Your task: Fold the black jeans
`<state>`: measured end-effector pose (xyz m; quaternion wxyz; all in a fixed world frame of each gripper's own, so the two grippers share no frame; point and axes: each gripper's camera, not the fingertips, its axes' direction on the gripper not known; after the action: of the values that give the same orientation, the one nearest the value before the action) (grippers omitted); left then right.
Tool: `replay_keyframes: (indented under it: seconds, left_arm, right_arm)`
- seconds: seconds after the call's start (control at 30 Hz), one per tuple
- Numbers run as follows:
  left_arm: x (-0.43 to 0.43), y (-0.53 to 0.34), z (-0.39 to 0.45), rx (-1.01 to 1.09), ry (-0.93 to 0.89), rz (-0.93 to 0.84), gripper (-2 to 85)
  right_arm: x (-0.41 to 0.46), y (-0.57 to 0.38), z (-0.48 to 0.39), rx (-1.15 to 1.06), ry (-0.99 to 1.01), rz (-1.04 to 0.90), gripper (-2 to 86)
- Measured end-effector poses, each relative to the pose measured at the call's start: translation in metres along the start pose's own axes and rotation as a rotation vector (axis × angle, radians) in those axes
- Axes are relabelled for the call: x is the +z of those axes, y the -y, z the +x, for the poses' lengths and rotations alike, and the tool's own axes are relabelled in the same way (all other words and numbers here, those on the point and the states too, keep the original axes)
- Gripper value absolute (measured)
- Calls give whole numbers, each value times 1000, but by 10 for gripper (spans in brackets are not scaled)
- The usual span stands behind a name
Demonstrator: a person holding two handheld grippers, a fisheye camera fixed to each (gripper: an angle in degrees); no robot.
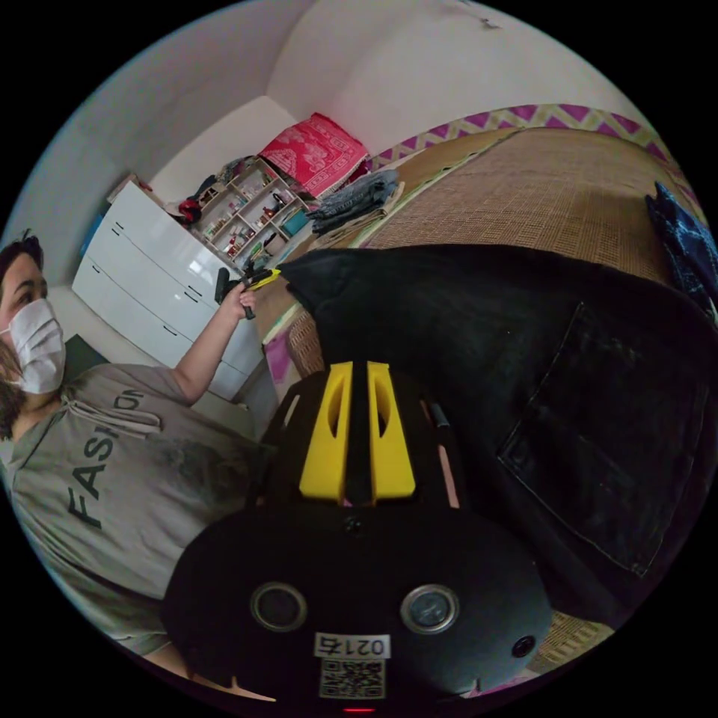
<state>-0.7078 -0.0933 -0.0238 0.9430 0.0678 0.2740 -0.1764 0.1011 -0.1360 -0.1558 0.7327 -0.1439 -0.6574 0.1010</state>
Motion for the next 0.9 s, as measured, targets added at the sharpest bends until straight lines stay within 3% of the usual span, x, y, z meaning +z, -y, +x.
replay_keyframes:
  seconds: [0.2, 0.37, 0.47, 0.57, 0.63, 0.73, 0.9]
  left_arm:
    - [34, -1, -37, -39, 94, -99, -10]
    - [35, 0, -55, -66, 50, -80, -9]
    - [35, 1, -58, -54, 57, -87, -9]
    - [35, 2, -56, -24, 88, -97, -9]
    - [33, 2, -55, -15, 97, -99, -9]
    - [26, 0, -53, -8, 83, -91, -9]
    - [31, -10, -67, -61, 48, -118, -8]
  right_arm:
    - [30, -13, 4, -49, -80, -66, 48]
    - [71, -36, -50, -354, -279, -220, 82]
    - [114, -57, -64, -449, -331, -361, 91]
    - [137, -76, -69, -518, -438, -378, 75]
    - [130, -79, -70, -515, -498, -338, 20]
    - [99, -79, -69, -462, -454, -264, 4]
    - [120, -97, -47, -450, -477, -337, 3]
